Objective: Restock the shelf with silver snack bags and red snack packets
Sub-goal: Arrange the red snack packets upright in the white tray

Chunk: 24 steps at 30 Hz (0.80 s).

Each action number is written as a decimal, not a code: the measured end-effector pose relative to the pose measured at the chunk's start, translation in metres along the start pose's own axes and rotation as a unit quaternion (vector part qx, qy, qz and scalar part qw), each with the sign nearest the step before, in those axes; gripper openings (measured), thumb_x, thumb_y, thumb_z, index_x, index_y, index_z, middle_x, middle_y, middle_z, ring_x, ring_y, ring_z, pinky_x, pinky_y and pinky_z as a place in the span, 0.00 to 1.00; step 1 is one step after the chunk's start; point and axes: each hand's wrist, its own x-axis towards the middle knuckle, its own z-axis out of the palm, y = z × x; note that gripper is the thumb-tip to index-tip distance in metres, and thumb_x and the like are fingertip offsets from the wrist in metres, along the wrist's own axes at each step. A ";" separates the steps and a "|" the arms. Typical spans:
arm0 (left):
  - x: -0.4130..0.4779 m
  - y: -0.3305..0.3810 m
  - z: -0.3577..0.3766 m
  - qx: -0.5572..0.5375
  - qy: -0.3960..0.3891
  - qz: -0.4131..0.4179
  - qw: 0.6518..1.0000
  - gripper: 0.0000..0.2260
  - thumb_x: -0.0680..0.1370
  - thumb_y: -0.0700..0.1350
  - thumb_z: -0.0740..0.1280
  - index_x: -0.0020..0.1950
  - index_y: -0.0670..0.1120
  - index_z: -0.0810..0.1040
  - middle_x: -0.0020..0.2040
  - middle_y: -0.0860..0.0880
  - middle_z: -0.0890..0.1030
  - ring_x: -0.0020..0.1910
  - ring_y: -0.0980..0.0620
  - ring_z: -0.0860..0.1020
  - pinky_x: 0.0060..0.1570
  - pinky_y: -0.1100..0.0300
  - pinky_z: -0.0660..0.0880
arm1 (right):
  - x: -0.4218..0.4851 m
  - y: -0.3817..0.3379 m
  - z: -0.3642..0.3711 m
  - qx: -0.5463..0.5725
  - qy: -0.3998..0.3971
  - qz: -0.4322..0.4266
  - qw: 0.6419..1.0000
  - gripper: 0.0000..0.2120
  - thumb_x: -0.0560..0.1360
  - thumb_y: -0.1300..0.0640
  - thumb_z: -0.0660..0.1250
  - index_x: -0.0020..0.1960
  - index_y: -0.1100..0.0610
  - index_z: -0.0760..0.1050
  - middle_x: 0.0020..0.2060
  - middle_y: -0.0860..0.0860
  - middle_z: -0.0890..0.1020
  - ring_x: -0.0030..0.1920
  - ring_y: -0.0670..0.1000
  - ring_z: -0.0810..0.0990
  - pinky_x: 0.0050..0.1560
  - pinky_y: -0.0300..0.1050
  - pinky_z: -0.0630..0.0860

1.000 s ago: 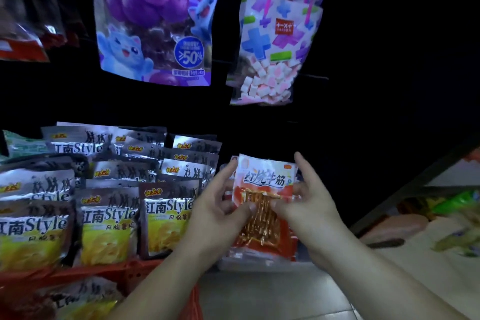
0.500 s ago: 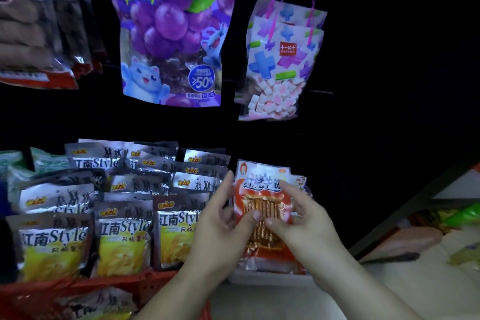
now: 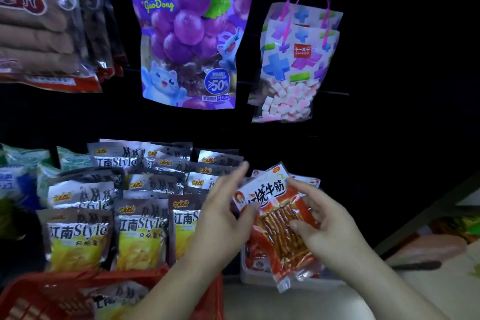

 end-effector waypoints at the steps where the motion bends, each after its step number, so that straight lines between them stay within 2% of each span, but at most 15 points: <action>1: 0.001 -0.004 -0.002 0.065 -0.018 0.053 0.996 0.31 0.79 0.47 0.73 0.78 0.60 0.66 0.68 0.64 0.71 0.68 0.64 0.71 0.62 0.65 0.73 | 0.000 -0.001 0.000 0.000 -0.007 -0.002 1.000 0.33 0.78 0.71 0.68 0.68 0.34 0.75 0.59 0.47 0.82 0.56 0.41 0.83 0.48 0.42 0.83; 2: 0.002 -0.006 -0.003 0.111 -0.034 0.089 0.989 0.30 0.78 0.48 0.73 0.78 0.60 0.67 0.73 0.64 0.67 0.72 0.64 0.67 0.67 0.64 0.70 | -0.001 -0.002 0.000 -0.003 -0.016 -0.005 1.000 0.34 0.79 0.70 0.68 0.69 0.34 0.73 0.59 0.47 0.82 0.56 0.40 0.83 0.48 0.42 0.84; 4: 0.002 -0.008 -0.002 0.137 -0.048 0.099 0.984 0.26 0.79 0.51 0.72 0.76 0.59 0.70 0.73 0.65 0.65 0.73 0.67 0.64 0.69 0.59 0.72 | -0.002 -0.002 0.000 -0.010 -0.022 -0.006 1.000 0.35 0.79 0.69 0.68 0.71 0.32 0.71 0.60 0.48 0.81 0.59 0.42 0.82 0.51 0.44 0.84; 7: -0.004 -0.009 0.001 0.115 -0.026 0.055 0.992 0.25 0.80 0.55 0.70 0.77 0.62 0.69 0.77 0.63 0.62 0.75 0.65 0.62 0.70 0.53 0.72 | -0.001 -0.002 0.001 0.000 0.007 -0.014 1.000 0.34 0.78 0.70 0.69 0.71 0.34 0.73 0.66 0.46 0.79 0.64 0.41 0.79 0.58 0.45 0.82; 9: -0.008 -0.005 0.002 0.081 0.009 0.010 0.997 0.28 0.79 0.57 0.70 0.77 0.67 0.64 0.78 0.62 0.61 0.75 0.66 0.63 0.65 0.54 0.75 | 0.000 -0.001 0.001 0.001 0.035 -0.014 0.999 0.34 0.77 0.70 0.71 0.70 0.36 0.74 0.67 0.44 0.78 0.66 0.41 0.78 0.59 0.44 0.82; 10: -0.010 0.000 0.004 0.037 0.023 -0.027 0.999 0.31 0.78 0.56 0.71 0.78 0.68 0.62 0.76 0.59 0.65 0.71 0.66 0.68 0.60 0.56 0.78 | 0.000 -0.002 0.000 0.002 0.048 -0.015 0.999 0.33 0.76 0.69 0.72 0.70 0.36 0.73 0.66 0.43 0.78 0.66 0.40 0.77 0.56 0.41 0.82; 12: -0.018 0.015 0.014 -0.120 0.003 -0.139 0.983 0.36 0.77 0.51 0.74 0.79 0.68 0.59 0.64 0.53 0.80 0.56 0.59 0.82 0.49 0.60 0.80 | 0.001 -0.003 -0.001 -0.002 0.074 -0.023 0.997 0.35 0.75 0.68 0.74 0.72 0.38 0.70 0.61 0.39 0.76 0.62 0.37 0.76 0.47 0.27 0.78; 14: -0.027 0.024 0.028 -0.215 -0.058 -0.192 0.956 0.38 0.77 0.44 0.74 0.80 0.64 0.58 0.50 0.48 0.85 0.46 0.48 0.85 0.42 0.56 0.81 | 0.004 -0.006 -0.001 0.013 0.090 -0.033 0.995 0.34 0.75 0.69 0.73 0.74 0.43 0.69 0.58 0.40 0.77 0.54 0.33 0.79 0.42 0.23 0.75; 16: -0.036 0.030 0.036 -0.224 -0.091 -0.184 0.953 0.39 0.78 0.42 0.73 0.79 0.67 0.56 0.49 0.48 0.85 0.41 0.44 0.82 0.41 0.48 0.83 | 0.005 -0.006 -0.001 0.041 0.097 -0.033 0.994 0.31 0.75 0.70 0.72 0.74 0.50 0.71 0.56 0.44 0.83 0.49 0.35 0.84 0.41 0.29 0.79; 18: -0.037 0.033 0.036 -0.228 -0.085 -0.186 0.952 0.39 0.78 0.40 0.73 0.77 0.68 0.56 0.49 0.52 0.85 0.39 0.47 0.81 0.39 0.43 0.83 | 0.004 -0.005 -0.004 0.034 0.089 -0.020 0.995 0.33 0.75 0.68 0.74 0.75 0.49 0.70 0.58 0.47 0.83 0.52 0.39 0.84 0.43 0.35 0.83; 20: -0.031 0.034 0.031 -0.264 -0.047 -0.201 0.942 0.38 0.78 0.35 0.72 0.78 0.62 0.59 0.45 0.56 0.86 0.38 0.54 0.83 0.34 0.56 0.82 | 0.002 -0.004 -0.009 0.012 0.032 0.007 0.999 0.36 0.73 0.67 0.76 0.74 0.43 0.70 0.63 0.46 0.81 0.55 0.46 0.85 0.50 0.44 0.85; 21: -0.028 0.033 0.029 -0.267 -0.028 -0.192 0.944 0.37 0.78 0.33 0.71 0.78 0.59 0.60 0.43 0.58 0.85 0.38 0.57 0.83 0.35 0.63 0.80 | 0.000 -0.004 -0.010 -0.003 -0.009 0.021 1.000 0.37 0.73 0.68 0.76 0.74 0.41 0.70 0.65 0.45 0.79 0.55 0.50 0.86 0.52 0.49 0.85; 22: -0.025 0.034 0.025 -0.257 -0.018 -0.180 0.949 0.35 0.77 0.32 0.71 0.78 0.56 0.62 0.43 0.58 0.85 0.40 0.59 0.84 0.38 0.66 0.79 | -0.001 -0.003 -0.009 -0.014 -0.037 0.031 0.999 0.38 0.74 0.69 0.75 0.75 0.39 0.69 0.65 0.45 0.78 0.53 0.53 0.86 0.52 0.53 0.85; 24: -0.020 0.032 0.020 -0.250 -0.023 -0.165 0.954 0.35 0.77 0.33 0.72 0.79 0.53 0.63 0.48 0.55 0.86 0.47 0.57 0.85 0.44 0.65 0.80 | -0.003 -0.006 -0.007 -0.014 -0.036 0.028 0.999 0.39 0.75 0.72 0.72 0.75 0.40 0.68 0.63 0.45 0.78 0.51 0.51 0.86 0.48 0.51 0.85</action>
